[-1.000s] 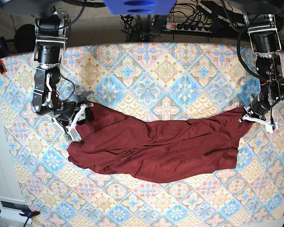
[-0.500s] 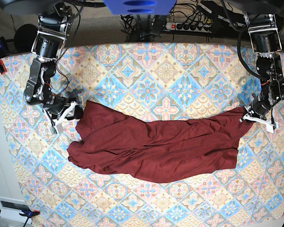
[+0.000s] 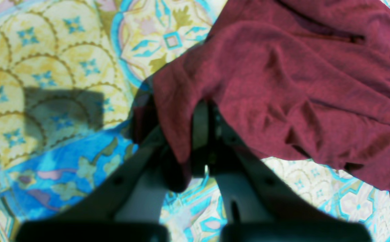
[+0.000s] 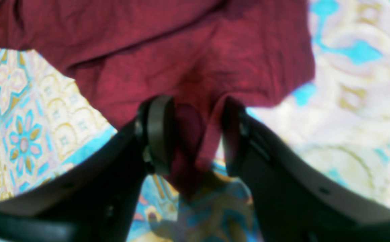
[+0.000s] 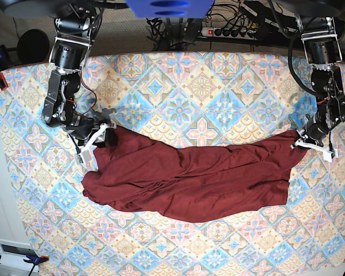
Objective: Layout the t-shirt on the table in an organized manner, then fold the t-shirt properly
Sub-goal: 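Grasp both shirt ends and pull them apart to stretch the shirt, then lift the right gripper with a shirt corner toward the shirt's middle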
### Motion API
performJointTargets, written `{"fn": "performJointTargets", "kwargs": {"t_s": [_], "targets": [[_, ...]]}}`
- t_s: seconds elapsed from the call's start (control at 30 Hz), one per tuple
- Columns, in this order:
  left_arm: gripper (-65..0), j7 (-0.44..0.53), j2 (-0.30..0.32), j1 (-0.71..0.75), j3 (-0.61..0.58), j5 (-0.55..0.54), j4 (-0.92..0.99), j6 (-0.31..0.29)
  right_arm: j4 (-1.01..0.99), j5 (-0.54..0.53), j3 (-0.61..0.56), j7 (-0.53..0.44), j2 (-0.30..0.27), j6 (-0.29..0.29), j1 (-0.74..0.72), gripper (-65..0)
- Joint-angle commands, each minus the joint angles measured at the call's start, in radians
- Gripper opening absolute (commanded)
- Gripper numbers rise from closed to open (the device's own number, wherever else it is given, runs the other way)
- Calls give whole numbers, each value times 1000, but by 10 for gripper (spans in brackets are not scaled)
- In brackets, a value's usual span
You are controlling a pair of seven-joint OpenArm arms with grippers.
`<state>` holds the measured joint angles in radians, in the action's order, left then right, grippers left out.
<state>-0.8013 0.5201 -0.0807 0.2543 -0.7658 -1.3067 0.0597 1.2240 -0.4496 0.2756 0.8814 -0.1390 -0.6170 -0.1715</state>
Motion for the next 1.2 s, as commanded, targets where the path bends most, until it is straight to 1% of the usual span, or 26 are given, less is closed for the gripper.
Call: {"fn": "performJointTargets", "kwargs": {"t_s": [0.0, 0.03, 0.1, 0.2, 0.27, 0.37, 0.47, 0.6, 0.67, 0.87, 1.07, 1.1, 1.17], "targets": [[-648, 15, 24, -18, 9, -7, -17, -4, 9, 2, -19, 14, -1, -5, -12, -432], [-648, 15, 24, -18, 9, -7, -17, -4, 9, 2, -28, 14, -1, -5, -12, -447], [-648, 15, 24, -18, 9, -7, -17, -4, 9, 2, -32, 14, -1, -5, -13, -507], [-648, 15, 24, -23, 9, -5, -17, -4, 20, 1, -32, 14, -1, -5, -18, -650], [-648, 46, 24, -24, 9, -5, -15, -4, 41, -31, -2, 22, -6, -7, -40, -639], [-648, 125, 24, -21, 9, -2, -15, -4, 63, -122, 49, 22, -11, -7, -50, -650], [-648, 188, 24, -23, 10, -2, -15, -4, 78, -219, 73, 22, -70, -7, -98, -650], [-648, 265, 25, -24, 10, -2, -15, -4, 70, -282, 78, 22, -118, -7, -194, -650], [-648, 296, 25, -26, 10, -2, -15, -2, 50, -285, 78, 22, -119, -7, -259, -650], [-648, 357, 25, -26, 12, -2, -15, 1, -74, -286, 73, 22, -173, -7, -406, -650], [-648, 400, 27, -29, 12, -2, 13, 2, -234, -275, 52, 11, -172, -7, -552, -650], [-648, 403, 27, -44, 12, -2, 34, 2, -261, -263, 34, 6, -172, -7, -580, -650], [-648, 405, 24, -81, 12, -2, 85, 2, -298, -223, -3, -34, -170, -5, -613, -650]]}}
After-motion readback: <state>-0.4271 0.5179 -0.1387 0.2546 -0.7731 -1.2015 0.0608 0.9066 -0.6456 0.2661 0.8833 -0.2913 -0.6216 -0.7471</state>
